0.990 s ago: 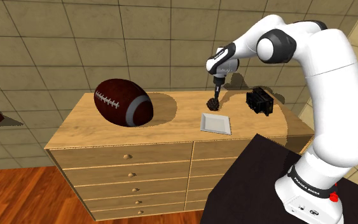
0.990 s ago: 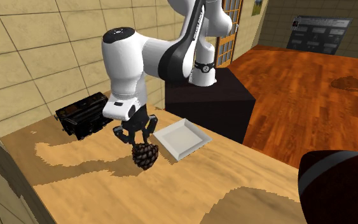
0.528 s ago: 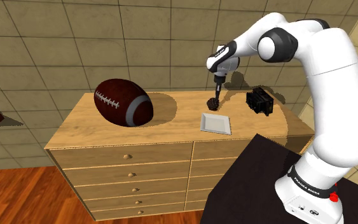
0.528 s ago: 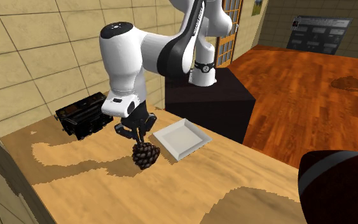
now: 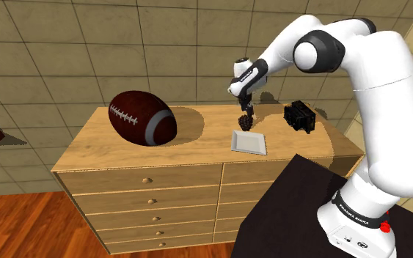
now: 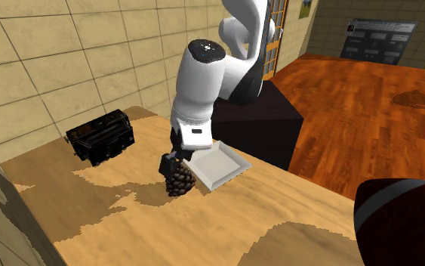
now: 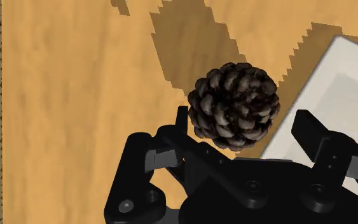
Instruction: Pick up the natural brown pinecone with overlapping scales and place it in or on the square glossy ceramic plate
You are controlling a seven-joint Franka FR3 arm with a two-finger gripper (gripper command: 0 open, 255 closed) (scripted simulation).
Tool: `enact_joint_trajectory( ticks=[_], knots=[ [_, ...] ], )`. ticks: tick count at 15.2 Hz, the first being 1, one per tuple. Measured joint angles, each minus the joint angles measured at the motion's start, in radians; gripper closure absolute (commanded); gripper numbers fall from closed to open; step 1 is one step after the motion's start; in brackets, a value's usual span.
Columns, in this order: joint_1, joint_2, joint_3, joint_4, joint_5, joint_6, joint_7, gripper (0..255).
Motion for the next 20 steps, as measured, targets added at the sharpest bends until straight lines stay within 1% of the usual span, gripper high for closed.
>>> enact_joint_trajectory(
  ticks=[2, 3, 4, 5, 6, 8, 9, 13, 18, 19, 20],
  knots=[
    [0.120, -0.020, -0.064, -0.144, -0.235, 0.171, -0.100, 0],
    [0.188, -0.021, -0.122, -0.221, -0.373, 0.275, -0.130, 0],
    [0.265, -0.007, -0.196, -0.287, -0.520, 0.384, -0.132, 0],
    [0.304, 0.004, -0.237, -0.319, -0.607, 0.450, -0.138, 0],
    [0.318, 0.023, -0.255, -0.325, -0.648, 0.489, -0.142, 0],
    [0.322, 0.053, -0.270, -0.324, -0.680, 0.531, -0.141, 0],
    [0.318, 0.067, -0.271, -0.318, -0.684, 0.542, -0.141, 0],
    [0.291, 0.114, -0.264, -0.285, -0.683, 0.568, -0.145, 0],
    [0.289, 0.118, -0.264, -0.282, -0.683, 0.571, -0.144, 0],
    [0.289, 0.118, -0.264, -0.282, -0.683, 0.571, -0.144, 255],
    [0.289, 0.118, -0.264, -0.282, -0.683, 0.571, -0.144, 255]
  ],
)
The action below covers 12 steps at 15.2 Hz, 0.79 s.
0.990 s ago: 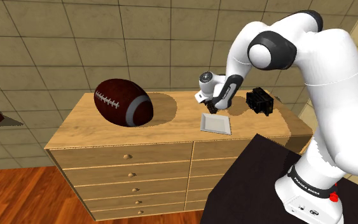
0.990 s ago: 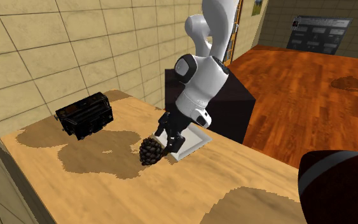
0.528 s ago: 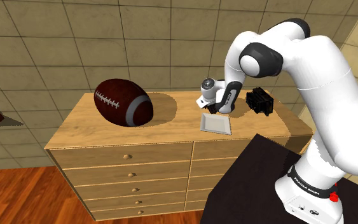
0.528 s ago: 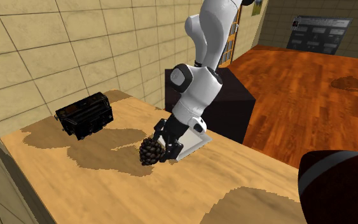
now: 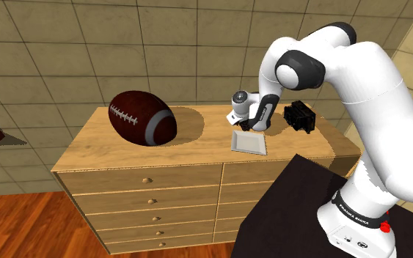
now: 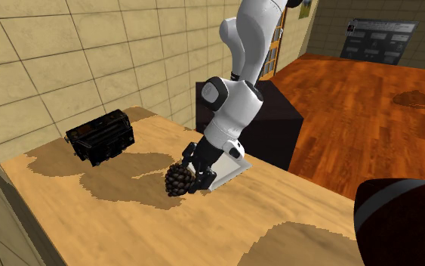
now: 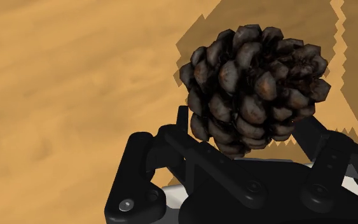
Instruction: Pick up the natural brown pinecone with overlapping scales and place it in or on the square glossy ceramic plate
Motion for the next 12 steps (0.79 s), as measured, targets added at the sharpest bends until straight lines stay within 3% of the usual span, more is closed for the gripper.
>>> enact_joint_trajectory(
  ticks=[12],
  knots=[
    [-0.003, -0.029, 0.003, -0.008, 0.002, -0.017, -0.018, 255]
  ],
)
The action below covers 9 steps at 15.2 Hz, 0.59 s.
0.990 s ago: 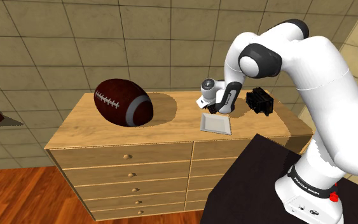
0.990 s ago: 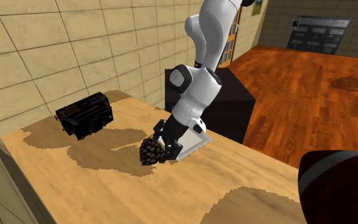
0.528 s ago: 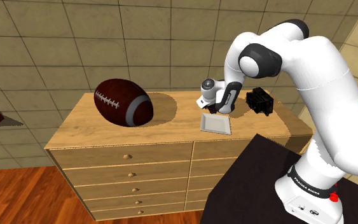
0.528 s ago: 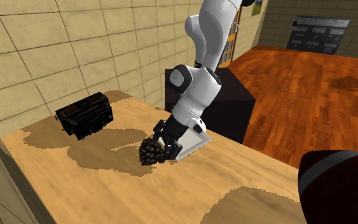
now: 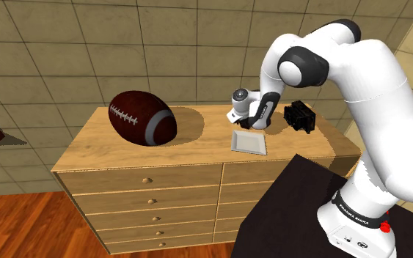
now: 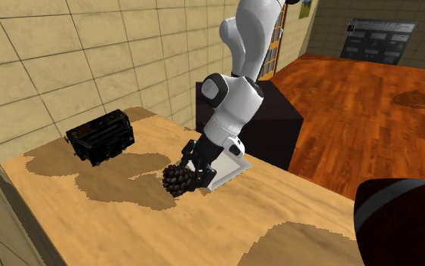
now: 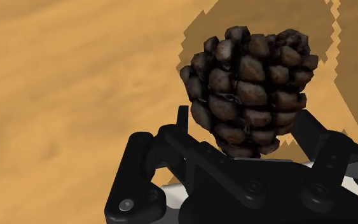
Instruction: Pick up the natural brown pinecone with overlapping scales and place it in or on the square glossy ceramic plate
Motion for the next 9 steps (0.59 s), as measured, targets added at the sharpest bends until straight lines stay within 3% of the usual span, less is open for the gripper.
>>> enact_joint_trajectory(
  ticks=[9],
  knots=[
    [0.006, -0.130, 0.000, -0.045, 0.002, -0.072, -0.066, 255]
  ],
)
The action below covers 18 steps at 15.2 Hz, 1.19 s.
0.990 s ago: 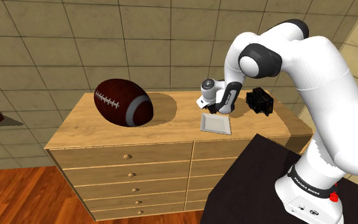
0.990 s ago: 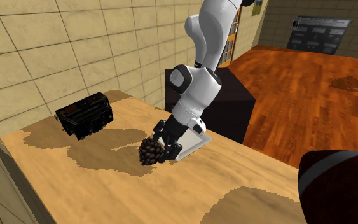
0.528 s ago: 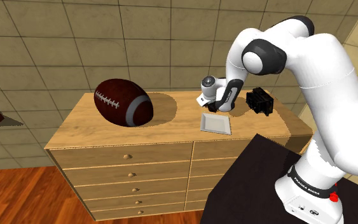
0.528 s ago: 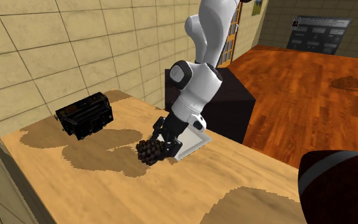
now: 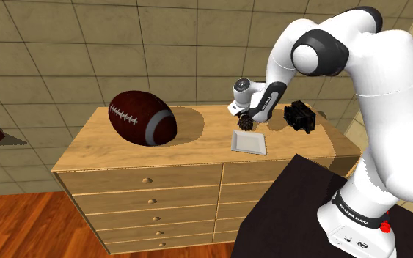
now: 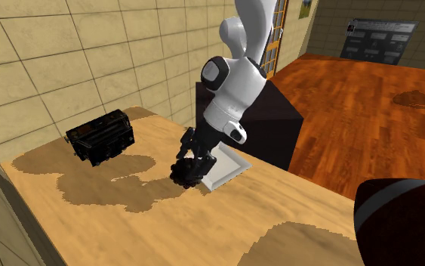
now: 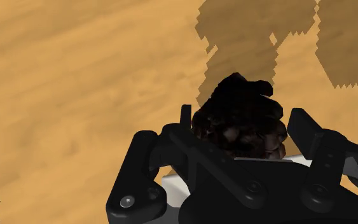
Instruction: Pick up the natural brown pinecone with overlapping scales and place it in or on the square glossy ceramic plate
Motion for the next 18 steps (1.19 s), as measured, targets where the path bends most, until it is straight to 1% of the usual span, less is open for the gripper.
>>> enact_joint_trajectory(
  ticks=[6, 7, 10, 13, 14, 18],
  knots=[
    [0.004, -0.080, 0.002, -0.018, 0.008, -0.054, -0.046, 255],
    [0.017, -0.095, -0.008, -0.035, -0.003, -0.055, -0.036, 255],
    [0.106, -0.150, -0.055, -0.123, -0.068, -0.061, 0.051, 255],
    [0.206, -0.214, -0.114, -0.226, -0.159, -0.067, 0.162, 255],
    [0.242, -0.236, -0.131, -0.259, -0.190, -0.075, 0.204, 255],
    [0.359, -0.328, -0.171, -0.371, -0.291, -0.129, 0.346, 255]
  ],
)
